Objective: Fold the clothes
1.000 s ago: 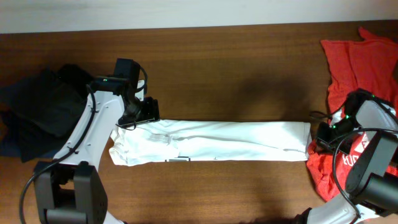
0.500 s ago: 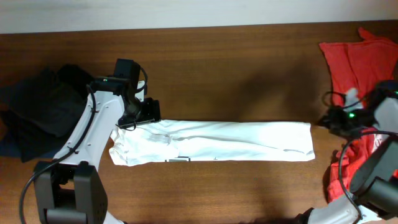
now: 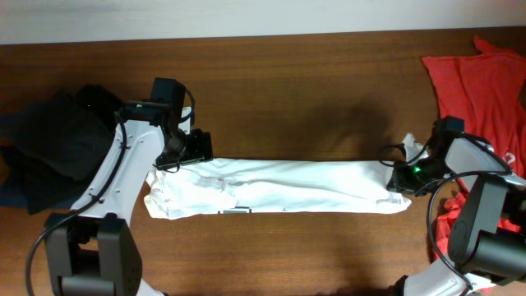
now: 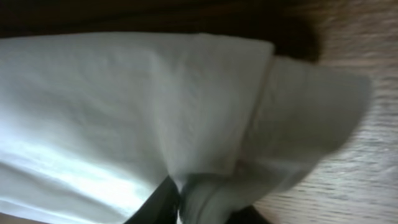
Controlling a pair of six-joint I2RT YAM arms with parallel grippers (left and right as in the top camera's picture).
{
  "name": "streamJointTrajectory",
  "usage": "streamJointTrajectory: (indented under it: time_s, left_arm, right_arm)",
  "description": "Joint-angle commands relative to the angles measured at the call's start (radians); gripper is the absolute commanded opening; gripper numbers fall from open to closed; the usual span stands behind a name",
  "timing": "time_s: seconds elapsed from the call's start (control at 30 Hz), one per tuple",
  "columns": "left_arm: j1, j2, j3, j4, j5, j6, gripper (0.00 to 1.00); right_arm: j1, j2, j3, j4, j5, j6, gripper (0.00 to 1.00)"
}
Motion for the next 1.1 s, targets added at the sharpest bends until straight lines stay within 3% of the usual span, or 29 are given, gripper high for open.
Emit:
streamJointTrajectory:
  time_s: [0.0,0.1,0.13,0.3,0.53,0.77,0.8,0.83,0.87,0.9,1.0,1.07]
  left_arm:
    - [0.004,-0.015,0.012,0.0,0.011,0.009,0.81]
    - [0.005,-0.015,0.012,-0.008,-0.031,0.009,0.81]
    - [0.007,-0.015,0.012,-0.014,-0.034,0.009,0.81]
    - [0.007,-0.015,0.012,-0.017,-0.034,0.009,0.81]
    - [0.007,-0.013,0.011,-0.018,-0.034,0.009,0.81]
    - [0.007,-0.013,0.011,-0.025,-0.034,0.009,0.81]
    - [0.007,-0.013,0.011,-0.025,-0.035,0.009,0.81]
    - [0.007,-0.013,0.011,-0.025,-0.034,0.009,0.81]
    - [0.007,-0.013,0.011,-0.025,-0.035,0.009,0.81]
    - [0.007,-0.013,0.011,-0.027,-0.034,0.009,0.81]
    - [0.007,-0.013,0.011,-0.047,-0.034,0.009,0.82]
    - [0.007,-0.013,0.008,-0.076,-0.034,0.009,0.85]
  right_arm:
    - [0.011,0.019,0.014,0.006,0.027,0.011,0.04]
    - [0.011,0.019,0.227,-0.103,0.375,0.171,0.04]
    - [0.011,0.019,0.313,-0.147,0.391,0.171,0.04]
    - [0.111,0.019,0.443,-0.29,0.254,0.188,0.04]
    - [0.578,0.041,0.433,-0.304,0.162,0.312,0.05]
    - [0.693,0.084,0.43,-0.309,0.111,0.32,0.06]
    - [0.702,0.084,0.43,-0.308,0.099,0.319,0.09]
    - [0.709,0.084,0.43,-0.306,0.057,0.319,0.29]
    - [0.709,0.084,0.43,-0.304,0.015,0.319,0.62]
    - [0.709,0.084,0.43,-0.304,0.016,0.314,0.68]
    - [0.703,0.084,0.43,-0.309,0.077,0.315,0.67]
    - [0.703,0.084,0.431,-0.328,0.173,0.32,0.62]
